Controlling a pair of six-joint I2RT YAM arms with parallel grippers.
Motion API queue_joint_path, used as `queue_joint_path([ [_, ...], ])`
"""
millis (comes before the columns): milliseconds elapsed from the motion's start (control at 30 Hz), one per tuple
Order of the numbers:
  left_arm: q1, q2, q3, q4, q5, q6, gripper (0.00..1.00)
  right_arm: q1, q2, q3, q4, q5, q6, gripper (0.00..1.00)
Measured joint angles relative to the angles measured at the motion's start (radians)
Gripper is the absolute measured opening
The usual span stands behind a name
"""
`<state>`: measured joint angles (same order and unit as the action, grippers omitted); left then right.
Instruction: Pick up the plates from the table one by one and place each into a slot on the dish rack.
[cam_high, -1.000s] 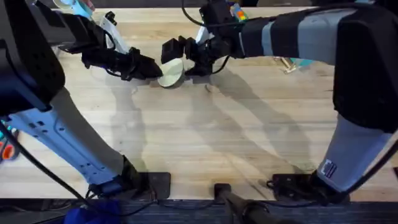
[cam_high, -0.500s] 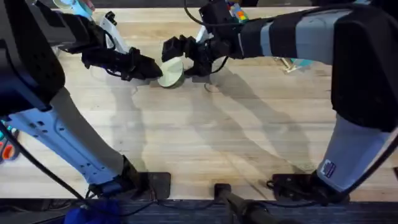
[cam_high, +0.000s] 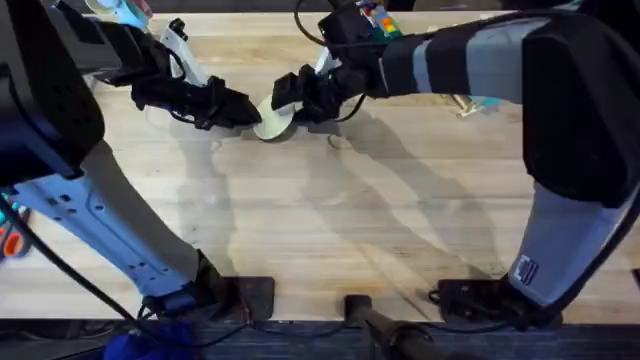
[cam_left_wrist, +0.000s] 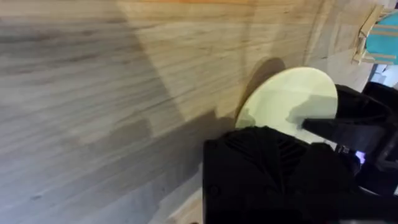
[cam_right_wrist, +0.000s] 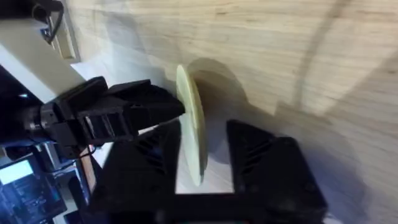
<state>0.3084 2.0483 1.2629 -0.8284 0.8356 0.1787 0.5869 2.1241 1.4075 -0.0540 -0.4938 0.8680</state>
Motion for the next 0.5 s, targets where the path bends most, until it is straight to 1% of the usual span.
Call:
queue_joint_path([
  [67, 0.000, 0.000, 0.000, 0.000, 0.000, 0.000, 0.042, 0.000, 0.000, 0.000, 0.000, 0.000, 0.000, 0.324],
  [133, 0.000, 0.000, 0.000, 0.000, 0.000, 0.000, 0.042, 0.000, 0.000, 0.000, 0.000, 0.000, 0.000, 0.184],
  [200, 0.000, 0.000, 0.000, 0.002, 0.000, 0.000, 0.042, 0.000, 0.000, 0.000, 0.003, -0.006, 0.003, 0.073],
  [233, 0.000, 0.000, 0.000, 0.002, 0.001, 0.000, 0.042, 0.000, 0.000, 0.001, 0.006, -0.009, 0.003, 0.045],
  [500, 0.000, 0.000, 0.000, 0.002, 0.002, 0.000, 0.041, -0.001, 0.000, 0.002, 0.005, -0.016, 0.003, 0.030],
])
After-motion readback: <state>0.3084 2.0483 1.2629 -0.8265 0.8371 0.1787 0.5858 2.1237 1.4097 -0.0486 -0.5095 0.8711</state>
